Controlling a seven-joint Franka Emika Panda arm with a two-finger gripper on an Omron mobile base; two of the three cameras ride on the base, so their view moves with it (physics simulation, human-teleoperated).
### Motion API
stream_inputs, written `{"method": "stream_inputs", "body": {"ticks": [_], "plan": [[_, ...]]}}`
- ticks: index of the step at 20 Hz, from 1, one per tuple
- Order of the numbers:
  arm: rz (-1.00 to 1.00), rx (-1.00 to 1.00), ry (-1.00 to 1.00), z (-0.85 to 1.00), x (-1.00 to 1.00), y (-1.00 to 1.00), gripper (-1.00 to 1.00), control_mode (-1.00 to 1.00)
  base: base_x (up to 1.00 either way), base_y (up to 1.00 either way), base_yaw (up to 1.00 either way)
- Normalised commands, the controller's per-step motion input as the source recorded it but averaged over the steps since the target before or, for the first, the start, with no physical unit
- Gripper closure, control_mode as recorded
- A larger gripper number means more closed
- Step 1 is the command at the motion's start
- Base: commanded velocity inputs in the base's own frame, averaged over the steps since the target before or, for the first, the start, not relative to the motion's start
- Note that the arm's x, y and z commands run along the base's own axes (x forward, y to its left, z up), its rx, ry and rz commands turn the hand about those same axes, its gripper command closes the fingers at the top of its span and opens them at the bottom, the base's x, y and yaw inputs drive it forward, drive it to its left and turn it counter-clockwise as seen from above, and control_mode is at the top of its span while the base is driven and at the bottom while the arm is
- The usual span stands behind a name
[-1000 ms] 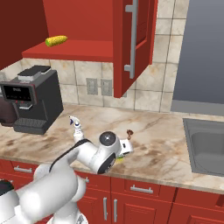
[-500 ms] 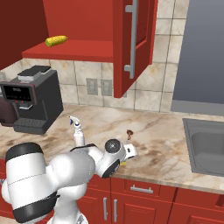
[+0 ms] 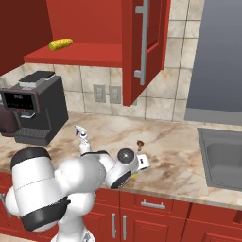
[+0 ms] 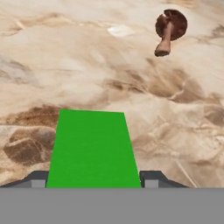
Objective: Pick the spray and sponge from the cabinet and place them on the counter.
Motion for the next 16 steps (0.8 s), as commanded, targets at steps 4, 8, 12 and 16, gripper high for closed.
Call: {"method": "stream_inputs", "body": {"ticks": [4,8,12,16], "plan": [[0.0,0.0,0.0,-0.06,0.0,0.08,-1.0,-1.0,0.0,0.0,0.0],[0.0,0.0,0.0,-0.03,0.0,0.06,-1.0,-1.0,0.0,0.0,0.0],[0.0,0.0,0.0,0.0,0.01,0.0,-1.0,-1.0,0.0,0.0,0.0],[0.0,0.0,0.0,0.0,0.0,0.0,-1.0,-1.0,0.0,0.0,0.0]]}}
